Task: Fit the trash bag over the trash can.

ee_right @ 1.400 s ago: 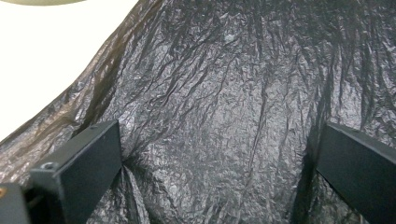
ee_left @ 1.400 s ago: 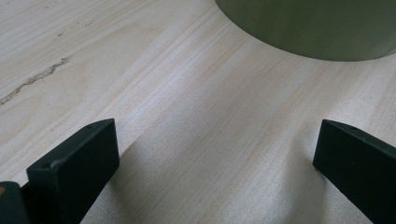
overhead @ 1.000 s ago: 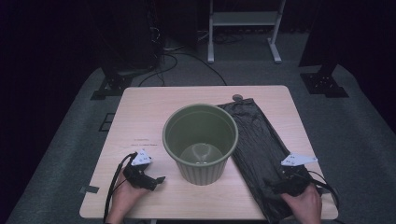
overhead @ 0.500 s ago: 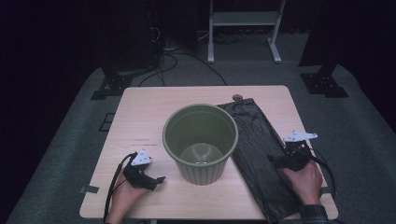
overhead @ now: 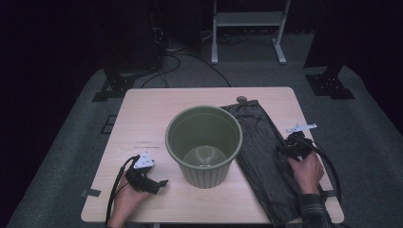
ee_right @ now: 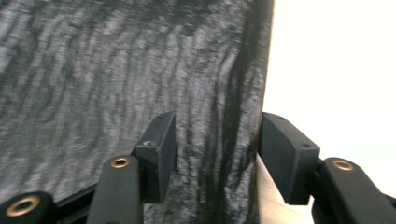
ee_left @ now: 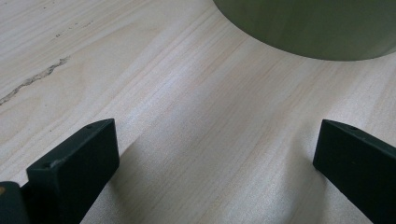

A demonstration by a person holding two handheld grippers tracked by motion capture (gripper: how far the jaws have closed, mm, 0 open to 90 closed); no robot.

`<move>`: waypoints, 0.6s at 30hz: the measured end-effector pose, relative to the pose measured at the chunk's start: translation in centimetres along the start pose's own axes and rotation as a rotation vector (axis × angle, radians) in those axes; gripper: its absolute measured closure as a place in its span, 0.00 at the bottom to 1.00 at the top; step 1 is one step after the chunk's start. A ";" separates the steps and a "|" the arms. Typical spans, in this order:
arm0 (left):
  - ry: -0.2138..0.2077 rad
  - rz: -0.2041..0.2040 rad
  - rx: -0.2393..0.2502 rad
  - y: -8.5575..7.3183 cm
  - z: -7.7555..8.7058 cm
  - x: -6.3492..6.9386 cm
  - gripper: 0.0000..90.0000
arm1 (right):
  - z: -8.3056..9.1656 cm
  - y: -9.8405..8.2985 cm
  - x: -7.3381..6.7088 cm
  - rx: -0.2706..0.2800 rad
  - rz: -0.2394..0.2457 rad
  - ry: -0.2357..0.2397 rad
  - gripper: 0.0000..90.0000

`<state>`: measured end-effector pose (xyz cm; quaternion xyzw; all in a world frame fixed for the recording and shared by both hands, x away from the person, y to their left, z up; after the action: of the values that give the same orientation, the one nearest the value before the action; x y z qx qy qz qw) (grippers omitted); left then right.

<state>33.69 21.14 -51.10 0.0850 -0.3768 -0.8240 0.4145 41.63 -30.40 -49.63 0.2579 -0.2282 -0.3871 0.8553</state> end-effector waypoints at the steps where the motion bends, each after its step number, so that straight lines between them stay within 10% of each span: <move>1: 0.000 0.000 0.000 0.0 0.0 0.0 0.00 | -0.1 -0.1 0.1 -0.002 -0.008 0.013 0.60; 9: -0.001 -0.001 -0.001 0.0 0.0 0.0 0.00 | -0.1 0.0 -0.5 0.008 -0.004 0.048 0.99; 18: -0.002 -0.002 -0.001 0.0 0.0 0.0 0.00 | 0.8 -0.3 -2.0 0.016 -0.003 0.105 0.99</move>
<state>33.67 21.13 -51.10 0.0844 -0.3767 -0.8247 0.4134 39.85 -29.23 -49.55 0.2848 -0.1857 -0.3725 0.8635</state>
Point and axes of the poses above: each handheld gripper's, and its own axes: z roughly backward along the jaws, y roughly out of its top, x roughly to its right, the point moved 4 cm from there along -z, roughly forward along the jaws, and after that the axes turned 15 degrees about z, right-handed, at the moved point
